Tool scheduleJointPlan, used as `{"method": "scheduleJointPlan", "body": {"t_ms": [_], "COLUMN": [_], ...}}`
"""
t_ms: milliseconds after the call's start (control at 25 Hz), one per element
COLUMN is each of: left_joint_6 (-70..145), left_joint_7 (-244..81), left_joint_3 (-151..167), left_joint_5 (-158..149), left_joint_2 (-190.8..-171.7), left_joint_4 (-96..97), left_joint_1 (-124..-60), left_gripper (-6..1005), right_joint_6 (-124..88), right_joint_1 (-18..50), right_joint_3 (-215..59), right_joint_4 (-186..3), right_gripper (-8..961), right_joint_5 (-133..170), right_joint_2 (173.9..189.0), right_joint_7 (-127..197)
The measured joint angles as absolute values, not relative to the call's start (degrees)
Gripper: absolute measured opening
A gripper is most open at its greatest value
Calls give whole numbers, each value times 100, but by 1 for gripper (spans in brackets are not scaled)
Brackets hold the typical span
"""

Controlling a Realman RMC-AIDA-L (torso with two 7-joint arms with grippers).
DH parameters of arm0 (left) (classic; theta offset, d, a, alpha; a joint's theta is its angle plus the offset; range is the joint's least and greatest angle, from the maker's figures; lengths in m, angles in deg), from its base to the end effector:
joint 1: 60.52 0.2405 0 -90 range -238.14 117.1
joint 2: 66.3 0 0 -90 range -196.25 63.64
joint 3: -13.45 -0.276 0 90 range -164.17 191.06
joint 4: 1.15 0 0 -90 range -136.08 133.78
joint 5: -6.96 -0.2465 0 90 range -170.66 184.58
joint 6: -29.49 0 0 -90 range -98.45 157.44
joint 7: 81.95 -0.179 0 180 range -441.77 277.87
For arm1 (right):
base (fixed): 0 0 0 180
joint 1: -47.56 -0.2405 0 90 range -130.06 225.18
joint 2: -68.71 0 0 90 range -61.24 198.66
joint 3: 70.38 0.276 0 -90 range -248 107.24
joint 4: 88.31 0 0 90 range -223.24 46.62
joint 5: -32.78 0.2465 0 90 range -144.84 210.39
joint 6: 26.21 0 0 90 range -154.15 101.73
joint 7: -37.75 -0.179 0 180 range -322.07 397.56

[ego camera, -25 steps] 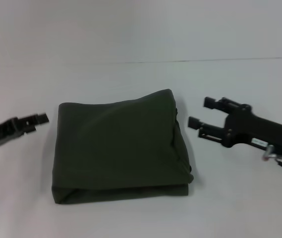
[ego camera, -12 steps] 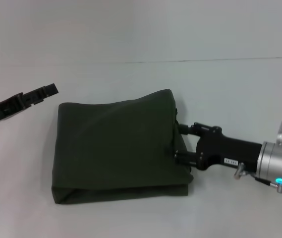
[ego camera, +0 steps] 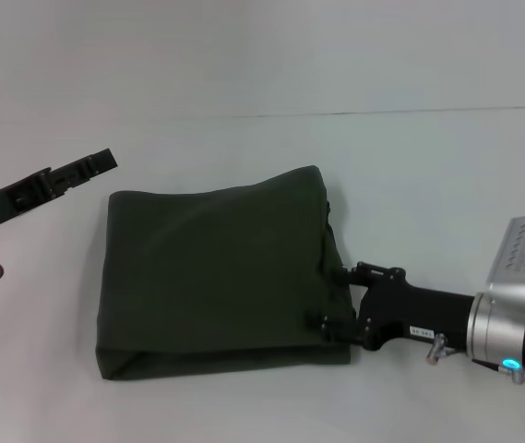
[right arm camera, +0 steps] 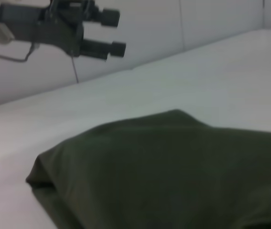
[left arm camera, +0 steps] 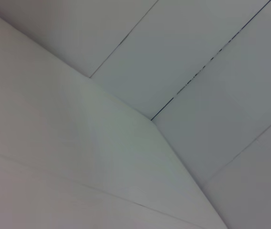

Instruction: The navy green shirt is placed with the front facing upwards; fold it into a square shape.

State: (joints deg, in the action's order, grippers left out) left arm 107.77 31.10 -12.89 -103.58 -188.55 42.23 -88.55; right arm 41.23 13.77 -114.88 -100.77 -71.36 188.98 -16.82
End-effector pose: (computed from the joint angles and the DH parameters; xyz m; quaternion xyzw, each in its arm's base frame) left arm -0.3196 0.4120 0.0128 -0.7448 -0.5112 -0.3654 0.2244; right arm 0.3120 0.3705 -0.1376 -0.9365 0.2075 0.2044 0.1953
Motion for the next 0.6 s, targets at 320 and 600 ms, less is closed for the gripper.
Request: {"method": "scheduleJointPlan", "body": {"t_ms": [320,600], "left_joint_6": [10905,11087], "left_joint_7": [2750,2203], "left_joint_3": [-1277,-1278], "left_joint_5": [-10060,-9759], "left_joint_2": [-18896,-18937], "left_joint_4": [4226,4223], "left_joint_1": [-8806,-8762], "left_gripper": [754,754], "right_joint_6": [4026,5102], "right_joint_1": [1406,1663], "right_joint_3": [-11650,-11184], "right_joint_4": [-9935,-10387], "right_gripper": [829,831], "right_joint_5": [-7129,-7082], "right_joint_2": [18903,18864], "right_joint_7": [-1520,-1493]}}
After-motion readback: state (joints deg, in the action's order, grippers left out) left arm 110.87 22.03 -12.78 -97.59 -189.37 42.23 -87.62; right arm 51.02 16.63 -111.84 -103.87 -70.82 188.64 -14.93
